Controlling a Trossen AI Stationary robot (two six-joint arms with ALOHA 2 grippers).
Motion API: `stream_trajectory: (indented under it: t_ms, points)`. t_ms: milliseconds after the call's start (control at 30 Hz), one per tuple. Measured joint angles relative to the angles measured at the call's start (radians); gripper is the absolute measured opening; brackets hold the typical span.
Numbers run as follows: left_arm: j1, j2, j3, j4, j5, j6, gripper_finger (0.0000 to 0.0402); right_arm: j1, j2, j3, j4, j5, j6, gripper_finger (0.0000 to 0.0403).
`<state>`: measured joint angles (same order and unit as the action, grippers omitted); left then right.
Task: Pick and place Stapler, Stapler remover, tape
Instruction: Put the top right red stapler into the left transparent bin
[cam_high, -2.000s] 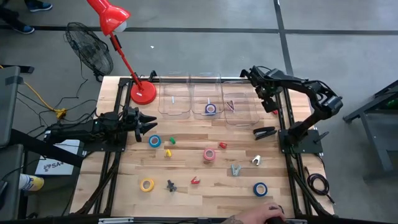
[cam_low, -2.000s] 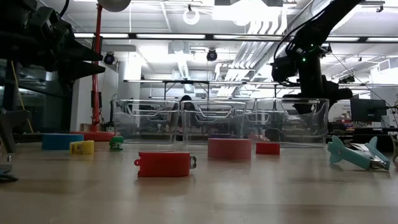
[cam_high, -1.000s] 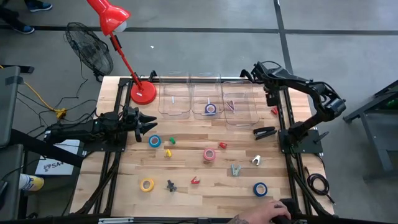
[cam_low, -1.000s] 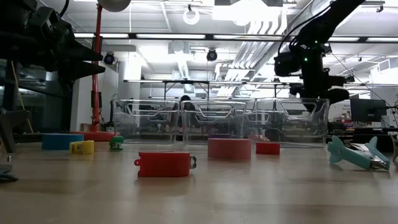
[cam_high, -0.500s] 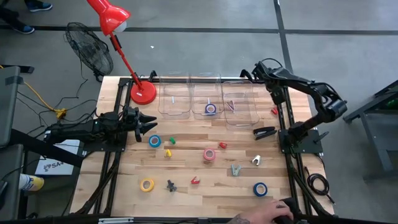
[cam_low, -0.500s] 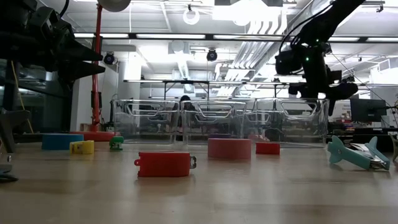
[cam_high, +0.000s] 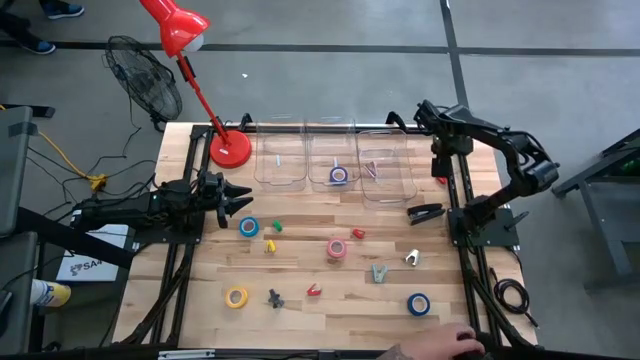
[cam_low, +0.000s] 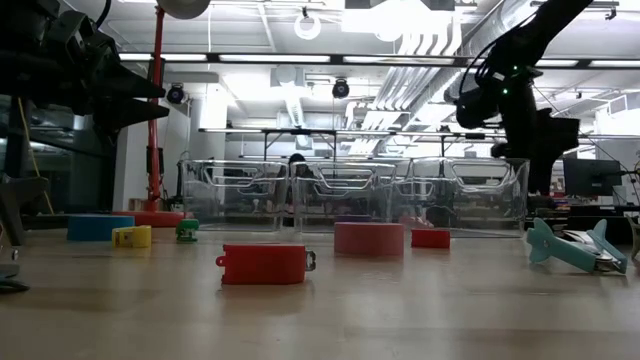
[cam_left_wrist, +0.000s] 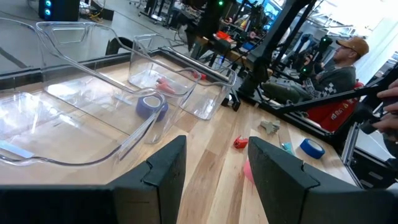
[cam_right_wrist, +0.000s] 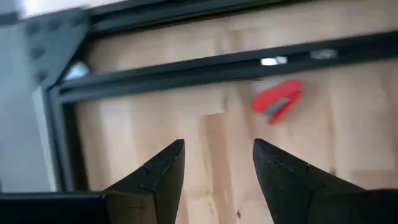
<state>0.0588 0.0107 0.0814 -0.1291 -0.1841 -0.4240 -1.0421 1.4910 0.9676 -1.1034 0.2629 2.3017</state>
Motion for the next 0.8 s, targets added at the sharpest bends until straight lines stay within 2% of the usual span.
stream_trajectory:
  t_ms: [100,200,433,567,667,800]
  points:
    - [0.0,0.0,0.0,0.0,0.0,0.0,0.017,-0.021,0.0,0.0,-0.048,-0.071,0.059,0.0181]
    - [0.0,0.0,0.0,0.0,0.0,0.0,0.017,-0.025,0.0,0.0,-0.048,-0.121,0.031,0.0181]
    - [0.0,0.0,0.0,0.0,0.0,0.0,0.017,-0.025,0.0,0.0,-0.049,-0.107,-0.337,0.0181]
    - [0.0,0.0,0.0,0.0,0.0,0.0,0.017,-0.025,0.0,0.0,-0.054,-0.043,-0.427,0.0181]
    - [0.0,0.0,0.0,0.0,0.0,0.0,0.017,-0.025,0.0,0.0,-0.053,-0.024,-0.435,0.0182]
    - [0.0,0.0,0.0,0.0,0.0,0.0,0.017,-0.025,0.0,0.0,-0.036,-0.075,-0.242,0.0181]
